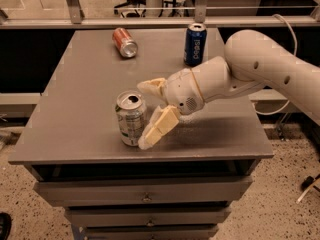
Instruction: Move 7up can near pepsi can
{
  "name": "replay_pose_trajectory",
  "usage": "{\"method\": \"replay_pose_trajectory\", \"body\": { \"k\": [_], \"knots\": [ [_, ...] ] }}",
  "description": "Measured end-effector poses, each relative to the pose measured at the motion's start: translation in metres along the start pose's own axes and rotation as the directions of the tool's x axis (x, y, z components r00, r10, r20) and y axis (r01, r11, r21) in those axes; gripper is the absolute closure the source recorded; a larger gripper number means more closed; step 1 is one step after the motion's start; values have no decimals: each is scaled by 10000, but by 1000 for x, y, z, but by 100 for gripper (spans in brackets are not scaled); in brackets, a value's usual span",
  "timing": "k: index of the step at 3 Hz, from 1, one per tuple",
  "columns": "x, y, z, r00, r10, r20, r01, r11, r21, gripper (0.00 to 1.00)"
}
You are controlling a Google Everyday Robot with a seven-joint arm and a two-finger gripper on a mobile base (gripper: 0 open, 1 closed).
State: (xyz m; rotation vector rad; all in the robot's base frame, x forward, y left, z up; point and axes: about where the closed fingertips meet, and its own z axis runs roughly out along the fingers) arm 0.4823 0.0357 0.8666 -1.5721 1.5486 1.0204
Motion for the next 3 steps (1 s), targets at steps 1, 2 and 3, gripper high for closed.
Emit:
{"method": "replay_pose_trajectory", "body": {
  "k": [1,2,3],
  "knots": [
    [-4,-3,7,9993,256,283,-257,9997,36,26],
    [-2,-14,-6,9982,495,353,-511,9975,484,49],
    [-5,-28,-25,9981,502,352,-535,9936,997,72]
  ]
}}
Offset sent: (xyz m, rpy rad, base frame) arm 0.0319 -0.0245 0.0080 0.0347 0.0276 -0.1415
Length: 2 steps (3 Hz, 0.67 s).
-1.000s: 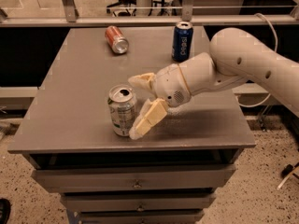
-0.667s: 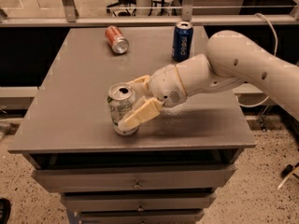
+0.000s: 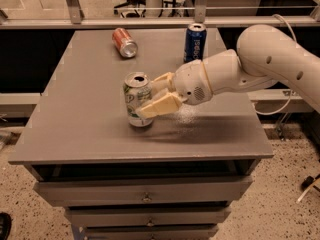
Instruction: Move 7up can near pepsi can
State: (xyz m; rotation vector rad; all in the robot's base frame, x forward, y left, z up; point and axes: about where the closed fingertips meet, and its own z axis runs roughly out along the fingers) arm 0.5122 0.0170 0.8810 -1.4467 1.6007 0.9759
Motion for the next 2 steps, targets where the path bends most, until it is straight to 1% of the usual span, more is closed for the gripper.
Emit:
{"method": "replay_pose_trajectory", "body": {
  "k": [1,2],
  "knots": [
    [-17,-25,-32,9985,-491,-248,507,9963,690,100],
    [-30,-53,-71,9920,-1006,-766,1101,9850,1326,100]
  ]
}}
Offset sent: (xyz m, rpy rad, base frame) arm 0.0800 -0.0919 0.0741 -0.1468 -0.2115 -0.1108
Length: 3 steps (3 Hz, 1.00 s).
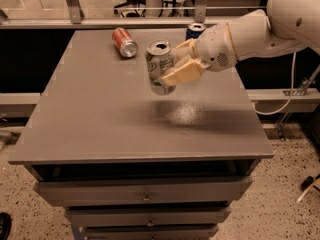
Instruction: Move 7up can near pepsi can
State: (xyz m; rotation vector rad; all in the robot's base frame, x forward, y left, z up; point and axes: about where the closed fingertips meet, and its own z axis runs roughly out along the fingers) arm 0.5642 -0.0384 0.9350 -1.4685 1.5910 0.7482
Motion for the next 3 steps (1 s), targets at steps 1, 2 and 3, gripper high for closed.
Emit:
{"method": "replay_pose_trajectory", "body": {
  "k": [1,2,3],
  "knots": [
    [-1,0,0,10000,-13,16,13,10000,6,100],
    [8,-3,-9,9991,194,373,-213,9985,504,100],
    [37,-28,-38,9947,479,906,-610,9870,1488,100]
  ]
}}
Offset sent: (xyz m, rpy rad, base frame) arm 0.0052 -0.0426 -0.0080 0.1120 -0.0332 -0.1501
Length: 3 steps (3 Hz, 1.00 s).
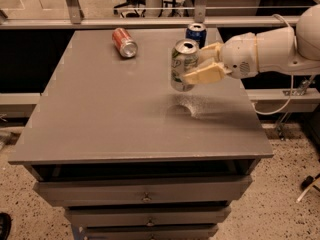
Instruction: Move 7up can near pepsi can
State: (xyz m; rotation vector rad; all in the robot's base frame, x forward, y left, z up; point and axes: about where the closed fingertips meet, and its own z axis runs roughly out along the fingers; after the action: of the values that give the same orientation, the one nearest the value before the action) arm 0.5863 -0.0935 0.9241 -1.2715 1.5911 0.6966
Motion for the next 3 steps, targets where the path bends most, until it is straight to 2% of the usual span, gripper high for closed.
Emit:
{"method": "replay_pose_trajectory", "body": {
  "k": [1,2,3],
  "knots": [
    [27,-39,-26,9995,299,117,-308,9963,806,100],
    [53,-90,-51,9980,593,-228,-556,9889,1381,100],
    [62,-120,-65,9963,727,-465,-642,9844,1636,100]
  ]
}}
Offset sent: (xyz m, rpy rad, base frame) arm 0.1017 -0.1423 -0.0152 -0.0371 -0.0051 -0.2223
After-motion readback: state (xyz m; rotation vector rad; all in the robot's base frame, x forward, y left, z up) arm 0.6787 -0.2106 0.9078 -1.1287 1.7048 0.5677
